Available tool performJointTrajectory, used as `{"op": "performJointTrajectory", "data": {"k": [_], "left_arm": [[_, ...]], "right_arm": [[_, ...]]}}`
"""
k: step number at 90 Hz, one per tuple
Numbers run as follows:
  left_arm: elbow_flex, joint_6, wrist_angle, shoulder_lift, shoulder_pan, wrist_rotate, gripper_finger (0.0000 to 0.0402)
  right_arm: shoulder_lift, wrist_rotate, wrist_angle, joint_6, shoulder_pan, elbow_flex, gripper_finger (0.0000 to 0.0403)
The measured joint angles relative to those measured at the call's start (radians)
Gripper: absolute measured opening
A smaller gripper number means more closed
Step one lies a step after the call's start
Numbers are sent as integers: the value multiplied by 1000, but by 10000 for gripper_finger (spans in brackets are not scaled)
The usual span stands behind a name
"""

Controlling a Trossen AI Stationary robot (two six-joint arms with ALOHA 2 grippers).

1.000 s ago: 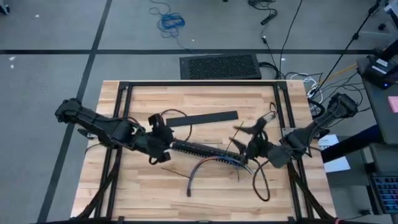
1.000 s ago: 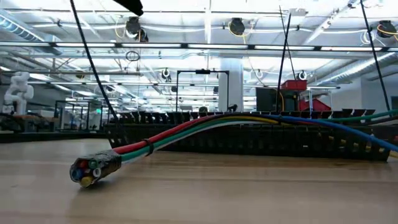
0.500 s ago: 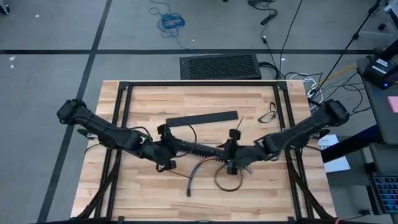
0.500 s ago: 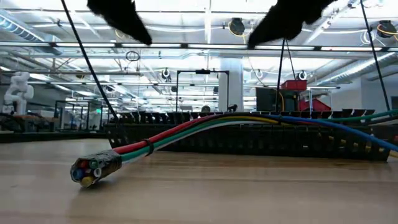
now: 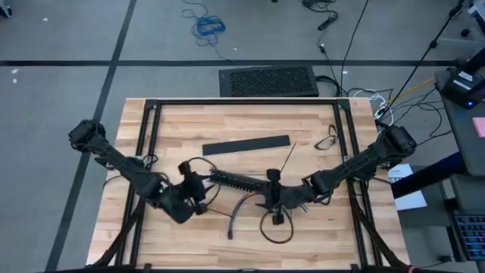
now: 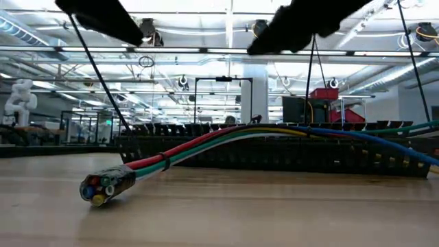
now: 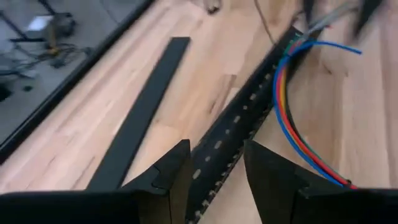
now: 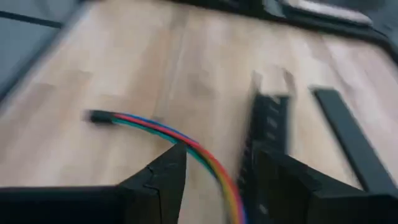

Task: Ziptie cables
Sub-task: Put the zip tied cables into the black cable duct

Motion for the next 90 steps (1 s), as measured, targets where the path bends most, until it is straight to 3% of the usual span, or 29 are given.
{"op": "performJointTrajectory", "data": {"k": [17,35,50,66,81,90], "left_arm": [[0,-151,11,25,-51,-12,148],[0,-284,55,126,-81,-13,148],[0,-400,123,250,-99,-13,148],[0,-455,218,348,-108,-13,148],[0,-455,343,390,-106,12,148],[0,-455,403,405,-101,71,148]], "right_arm": [[4,-62,-108,-35,-78,0,174],[4,-248,-128,-109,-164,0,174],[5,-258,-145,-181,-210,0,174],[5,-295,-168,-209,-255,0,174],[18,-471,-158,-216,-266,0,174],[52,-489,-158,-239,-247,0,174]]}}
